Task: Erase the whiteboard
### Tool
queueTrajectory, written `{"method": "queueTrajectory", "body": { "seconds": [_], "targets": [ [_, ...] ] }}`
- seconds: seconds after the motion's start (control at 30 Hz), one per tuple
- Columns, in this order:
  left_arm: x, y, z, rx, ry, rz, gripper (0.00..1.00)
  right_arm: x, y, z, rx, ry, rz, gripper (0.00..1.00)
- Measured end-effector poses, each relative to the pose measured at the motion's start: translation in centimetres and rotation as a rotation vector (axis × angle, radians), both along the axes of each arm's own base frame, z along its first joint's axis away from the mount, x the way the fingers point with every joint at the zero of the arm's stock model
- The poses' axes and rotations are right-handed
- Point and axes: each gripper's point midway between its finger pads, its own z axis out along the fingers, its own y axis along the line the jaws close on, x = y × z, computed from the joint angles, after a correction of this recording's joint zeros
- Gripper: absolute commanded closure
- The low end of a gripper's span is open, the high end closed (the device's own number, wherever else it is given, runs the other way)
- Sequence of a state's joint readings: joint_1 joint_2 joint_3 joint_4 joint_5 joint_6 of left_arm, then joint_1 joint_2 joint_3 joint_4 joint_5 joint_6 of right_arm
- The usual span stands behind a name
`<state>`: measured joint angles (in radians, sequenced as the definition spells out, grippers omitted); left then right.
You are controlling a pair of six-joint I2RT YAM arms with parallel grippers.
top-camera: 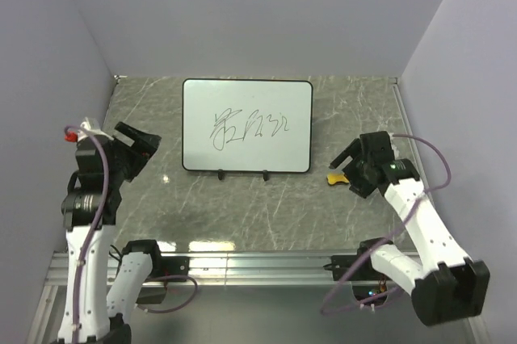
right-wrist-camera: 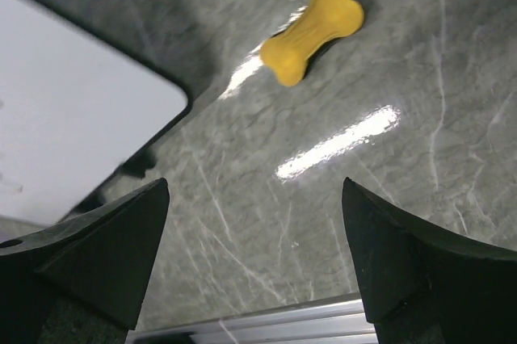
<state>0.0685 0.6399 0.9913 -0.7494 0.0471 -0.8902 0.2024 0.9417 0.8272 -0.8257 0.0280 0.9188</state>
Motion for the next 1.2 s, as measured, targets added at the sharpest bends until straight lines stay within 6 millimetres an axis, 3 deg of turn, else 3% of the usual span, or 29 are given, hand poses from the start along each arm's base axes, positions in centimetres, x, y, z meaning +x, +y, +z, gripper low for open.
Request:
{"method": "queueTrajectory", "body": {
  "seconds": [0.1, 0.17, 0.43, 0.73, 1.2],
  "targets": [
    [0.2, 0.0, -2.5, 0.021, 0.117, -0.017, 0.12, 0.6, -0.6, -2.4, 0.039, 0.099, -0.067, 0.09],
    [-0.4, 0.0, -3.0, 0.029, 0.146, -0.025, 0.13, 0.7, -0.6, -3.7, 0.068, 0.154, -0.1, 0.09],
    [-2.8, -0.1, 1.2, 0.078, 0.045, -0.045, 0.15, 2.1, -1.1, -6.7, 0.128, 0.267, -0.238, 0.17],
    [-5.5, -0.3, 0.2, 0.092, 0.084, -0.061, 0.15, 3.5, -2.4, -10.1, 0.121, 0.347, -0.339, 0.27],
    [-5.9, -0.4, -1.4, 0.09, 0.136, -0.073, 0.16, 6.6, -2.4, -11.2, 0.117, 0.363, -0.359, 0.38]
  ]
}}
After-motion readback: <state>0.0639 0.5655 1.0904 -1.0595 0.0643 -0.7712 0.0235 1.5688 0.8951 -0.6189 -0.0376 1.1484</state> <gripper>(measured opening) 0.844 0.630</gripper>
